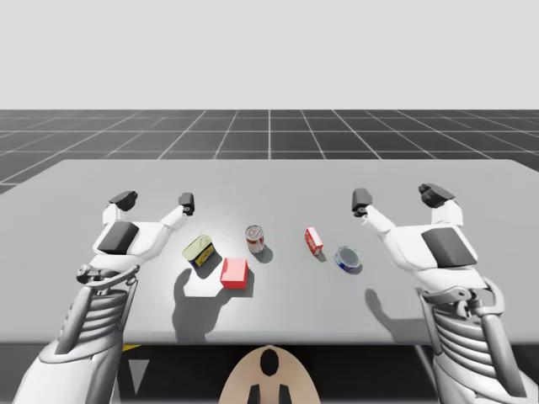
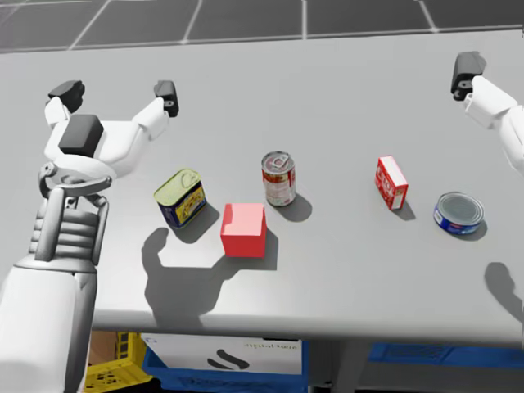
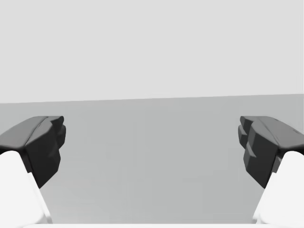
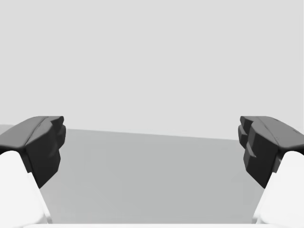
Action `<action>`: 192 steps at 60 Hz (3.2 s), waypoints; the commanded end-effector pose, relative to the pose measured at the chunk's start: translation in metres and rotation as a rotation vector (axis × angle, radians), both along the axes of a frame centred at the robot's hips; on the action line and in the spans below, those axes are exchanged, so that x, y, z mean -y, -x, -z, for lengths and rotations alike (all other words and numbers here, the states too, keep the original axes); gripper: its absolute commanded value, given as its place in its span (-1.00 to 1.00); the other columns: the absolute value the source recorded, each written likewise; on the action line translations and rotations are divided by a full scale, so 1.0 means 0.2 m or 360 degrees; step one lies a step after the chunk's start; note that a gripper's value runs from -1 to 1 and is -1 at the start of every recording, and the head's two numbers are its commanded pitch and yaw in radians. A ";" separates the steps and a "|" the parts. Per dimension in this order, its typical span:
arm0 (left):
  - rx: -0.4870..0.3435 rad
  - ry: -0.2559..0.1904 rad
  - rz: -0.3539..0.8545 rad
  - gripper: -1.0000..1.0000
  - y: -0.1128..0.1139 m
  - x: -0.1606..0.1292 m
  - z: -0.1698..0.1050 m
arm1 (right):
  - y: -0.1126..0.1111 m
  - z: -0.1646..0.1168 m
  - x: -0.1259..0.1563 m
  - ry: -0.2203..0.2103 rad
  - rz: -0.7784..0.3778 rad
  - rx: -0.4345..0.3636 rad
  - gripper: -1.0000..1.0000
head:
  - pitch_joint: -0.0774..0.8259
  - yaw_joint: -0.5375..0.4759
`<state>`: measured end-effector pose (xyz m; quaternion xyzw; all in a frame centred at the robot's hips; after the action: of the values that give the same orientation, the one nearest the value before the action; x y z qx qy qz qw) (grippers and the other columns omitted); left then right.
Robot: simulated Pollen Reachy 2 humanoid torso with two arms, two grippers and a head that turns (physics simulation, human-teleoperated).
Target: Find the red cube and pick it up.
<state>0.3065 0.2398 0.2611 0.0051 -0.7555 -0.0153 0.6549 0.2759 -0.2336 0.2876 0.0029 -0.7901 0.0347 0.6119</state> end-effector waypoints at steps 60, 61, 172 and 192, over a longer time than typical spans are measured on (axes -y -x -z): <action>-0.0508 -0.0055 0.0610 -1.00 0.69 0.23 0.21 | 0.00 0.03 -0.01 0.0018 -0.0011 -0.0016 -1.00 | 0.85 0.42; -0.0515 -0.0061 0.0618 -1.00 0.69 0.24 0.22 | 0.00 0.03 -0.01 0.0019 -0.0011 -0.0016 -1.00 | 0.85 0.42; -0.0701 0.0049 0.0466 0.94 0.39 0.70 0.59 | -0.01 0.03 0.04 -0.0003 -0.0008 -0.0006 -1.00 | 0.02 0.39; -0.0475 -0.0087 0.0468 0.94 0.37 0.62 0.24 | 0.00 0.02 0.09 0.0024 -0.0154 0.0031 -1.00 | -0.05 0.40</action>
<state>0.2286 0.1171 0.1735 -0.0811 -0.6094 -0.1255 0.7786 0.2754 -0.2478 0.2835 0.0300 -0.7913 0.0531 0.6083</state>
